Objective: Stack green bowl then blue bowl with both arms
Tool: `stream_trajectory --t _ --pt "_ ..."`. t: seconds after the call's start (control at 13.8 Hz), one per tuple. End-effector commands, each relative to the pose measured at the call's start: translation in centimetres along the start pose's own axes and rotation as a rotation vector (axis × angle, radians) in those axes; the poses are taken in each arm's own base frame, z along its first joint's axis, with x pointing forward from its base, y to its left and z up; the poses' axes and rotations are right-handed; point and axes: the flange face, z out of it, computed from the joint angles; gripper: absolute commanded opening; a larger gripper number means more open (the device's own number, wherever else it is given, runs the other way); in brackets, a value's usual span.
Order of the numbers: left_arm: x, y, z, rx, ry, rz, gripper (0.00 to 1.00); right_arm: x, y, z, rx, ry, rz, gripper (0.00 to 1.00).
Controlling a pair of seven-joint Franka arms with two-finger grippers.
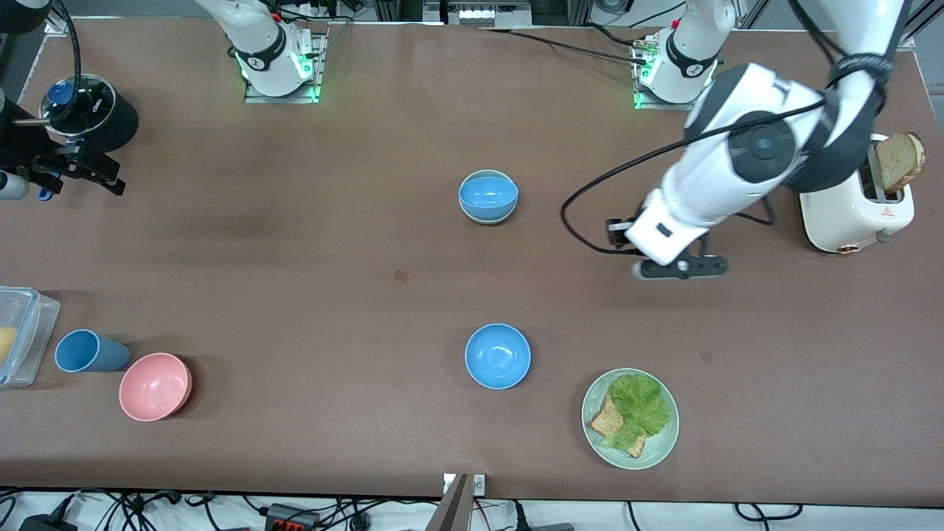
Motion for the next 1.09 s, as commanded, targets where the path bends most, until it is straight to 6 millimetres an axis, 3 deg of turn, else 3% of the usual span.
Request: stream_trajectory --t 0.0,0.22,0.36,0.73,1.02 --pt "-1.1 -3.0 -2.5 0.037 0.019 0.047 0.46 0.0 0.2 -0.5 -0.010 0.002 -0.011 1.00" --pt "-1.4 -6.9 -4.2 0.027 0.025 0.036 0.55 -0.1 0.2 -0.5 -0.008 -0.001 -0.009 1.00" --pt "-1.8 -10.4 -5.0 0.035 0.031 0.093 1.00 -0.1 0.3 -0.5 -0.007 -0.001 -0.006 1.00" --pt "-3.0 -16.8 -8.6 0.037 0.055 0.040 1.00 0.0 0.3 -0.5 -0.004 0.003 -0.005 1.00" --pt "-3.6 -18.0 -9.2 0.059 0.026 0.010 1.00 0.1 0.3 -0.5 -0.005 0.006 -0.005 1.00"
